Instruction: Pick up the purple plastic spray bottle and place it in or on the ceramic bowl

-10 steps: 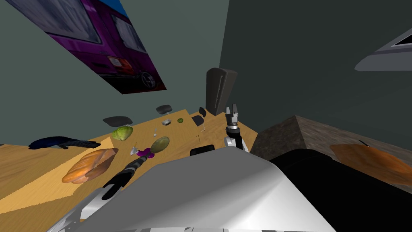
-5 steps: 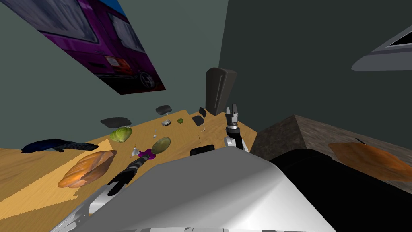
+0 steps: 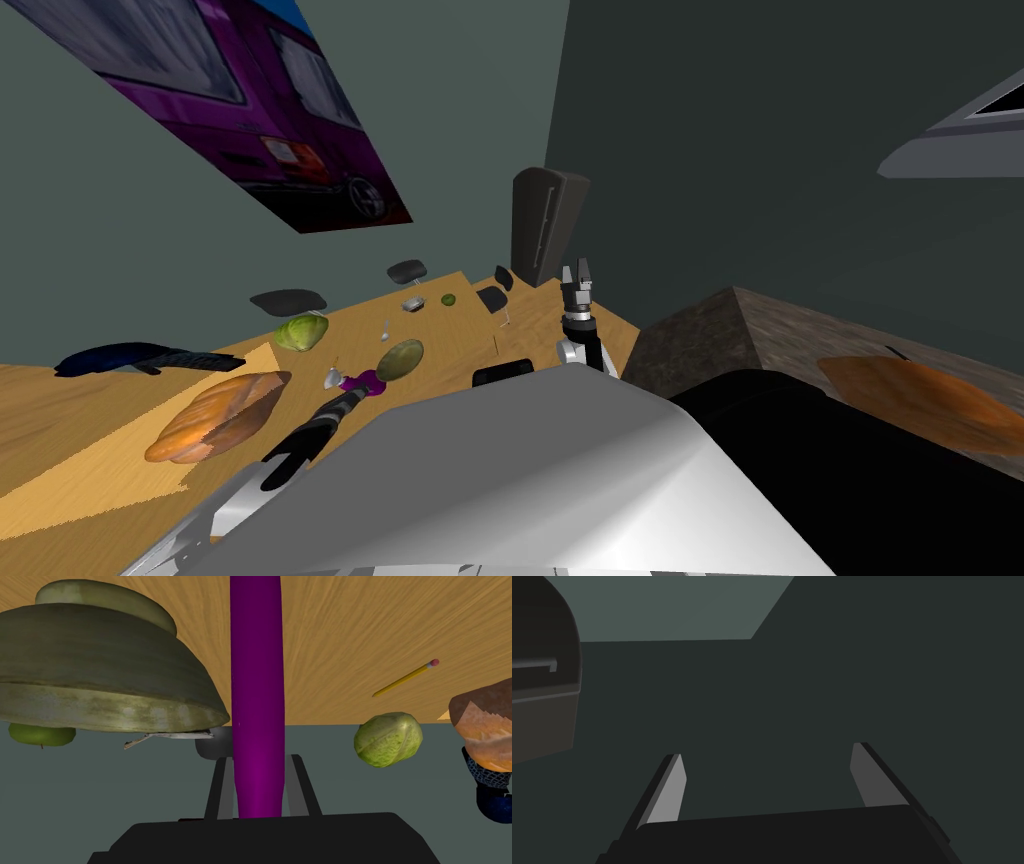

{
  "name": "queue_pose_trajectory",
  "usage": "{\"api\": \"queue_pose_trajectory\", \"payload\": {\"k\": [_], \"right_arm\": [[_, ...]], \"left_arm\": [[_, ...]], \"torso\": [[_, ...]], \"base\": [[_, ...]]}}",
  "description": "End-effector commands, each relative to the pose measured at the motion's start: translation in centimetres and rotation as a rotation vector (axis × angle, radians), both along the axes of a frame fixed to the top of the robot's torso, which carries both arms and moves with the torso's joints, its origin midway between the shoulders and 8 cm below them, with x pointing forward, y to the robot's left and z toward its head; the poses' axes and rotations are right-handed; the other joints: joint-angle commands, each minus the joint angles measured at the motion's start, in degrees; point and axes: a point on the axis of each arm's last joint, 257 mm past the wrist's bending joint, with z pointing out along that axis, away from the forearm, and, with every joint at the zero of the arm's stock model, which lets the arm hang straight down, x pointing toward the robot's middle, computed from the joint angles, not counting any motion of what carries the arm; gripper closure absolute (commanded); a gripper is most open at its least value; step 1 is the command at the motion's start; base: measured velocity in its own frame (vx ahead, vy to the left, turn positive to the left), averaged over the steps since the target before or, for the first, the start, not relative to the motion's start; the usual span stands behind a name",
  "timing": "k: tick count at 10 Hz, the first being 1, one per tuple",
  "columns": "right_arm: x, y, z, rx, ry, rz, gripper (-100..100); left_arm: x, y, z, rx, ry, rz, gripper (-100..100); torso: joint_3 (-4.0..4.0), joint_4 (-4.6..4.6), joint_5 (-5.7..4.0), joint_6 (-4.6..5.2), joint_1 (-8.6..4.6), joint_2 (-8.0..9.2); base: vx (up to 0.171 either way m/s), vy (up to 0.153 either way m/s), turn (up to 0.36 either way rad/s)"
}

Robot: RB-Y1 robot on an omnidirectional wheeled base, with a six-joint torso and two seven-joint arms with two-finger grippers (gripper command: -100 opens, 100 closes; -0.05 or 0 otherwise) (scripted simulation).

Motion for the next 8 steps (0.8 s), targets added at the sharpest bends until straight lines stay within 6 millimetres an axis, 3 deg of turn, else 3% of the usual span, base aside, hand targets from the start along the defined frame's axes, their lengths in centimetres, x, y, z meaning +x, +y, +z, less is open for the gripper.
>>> {"api": "queue_pose_trajectory", "payload": {"k": [1,2,3,8], "right_arm": [[0.0,0.0,0.0,0.000,0.000,0.000,0],[0.0,0.0,0.0,0.000,0.000,0.000,0],[0.0,0.0,0.0,0.000,0.000,0.000,0],[0.0,0.0,0.0,0.000,0.000,0.000,0]], "left_arm": [[0.0,0.0,0.0,0.000,0.000,0.000,100],[-0.1,0.0,0.0,-0.001,0.001,0.000,0],[-1.7,-0.5,-0.7,-0.017,0.036,-0.005,100],[-5.5,-1.3,-1.5,-0.050,0.115,-0.015,100]], "torso": [[0.00,0.00,0.00,0.00,0.00,0.00],[0.00,0.02,0.01,0.07,0.03,-0.02],[-0.03,0.01,0.02,0.07,0.09,-0.07],[0.07,-0.21,0.49,-0.24,0.30,0.35]], "base": [[-0.019,-0.028,0.036],[0.000,0.000,0.000],[-0.077,-0.005,-0.042],[-0.070,-0.013,-0.029]]}}
